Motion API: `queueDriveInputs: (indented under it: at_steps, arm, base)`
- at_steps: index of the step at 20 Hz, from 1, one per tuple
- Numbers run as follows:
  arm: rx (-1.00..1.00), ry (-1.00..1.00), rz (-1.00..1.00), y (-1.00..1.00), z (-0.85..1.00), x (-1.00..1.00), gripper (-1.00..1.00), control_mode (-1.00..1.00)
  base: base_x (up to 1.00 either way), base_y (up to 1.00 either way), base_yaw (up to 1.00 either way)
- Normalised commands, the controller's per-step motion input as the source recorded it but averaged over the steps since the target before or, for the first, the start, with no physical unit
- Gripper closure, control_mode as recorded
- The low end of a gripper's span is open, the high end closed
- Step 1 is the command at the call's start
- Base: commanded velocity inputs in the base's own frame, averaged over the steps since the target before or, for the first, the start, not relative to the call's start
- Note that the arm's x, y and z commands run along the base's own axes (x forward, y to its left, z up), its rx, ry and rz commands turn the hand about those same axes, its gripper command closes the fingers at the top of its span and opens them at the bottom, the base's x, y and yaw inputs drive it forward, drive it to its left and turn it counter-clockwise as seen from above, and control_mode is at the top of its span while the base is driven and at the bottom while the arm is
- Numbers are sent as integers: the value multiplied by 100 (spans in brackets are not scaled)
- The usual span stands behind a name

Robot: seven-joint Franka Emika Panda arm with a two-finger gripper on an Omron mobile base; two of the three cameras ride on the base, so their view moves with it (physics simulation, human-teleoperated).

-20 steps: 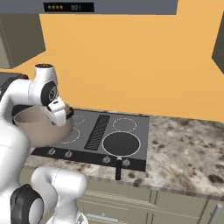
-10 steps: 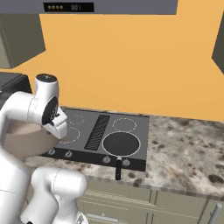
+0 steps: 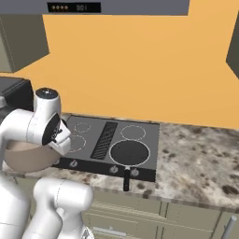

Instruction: Move the pot and pan from the stove into the sink.

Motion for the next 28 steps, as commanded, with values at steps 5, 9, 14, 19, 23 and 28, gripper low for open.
queueDriveInputs:
  at_steps: [5, 9, 14, 19, 23, 28]
  arm:
    - [0, 0, 0, 0, 0, 0, 100, 100]
    - [0, 0, 0, 0, 0, 0, 100, 100]
    - [0, 0, 0, 0, 0, 0, 100, 100]
    - [0, 0, 0, 0, 0, 0, 100, 100]
    - [0, 0, 0, 0, 0, 0, 100, 100]
    - [0, 0, 0, 0, 0, 0, 100, 100]
  base:
    - [-67, -14, 21]
    - [-47, -14, 35]
    - [-36, -12, 40]
    - [-32, -13, 41]
    - [-28, -11, 42]
    - [-25, -8, 44]
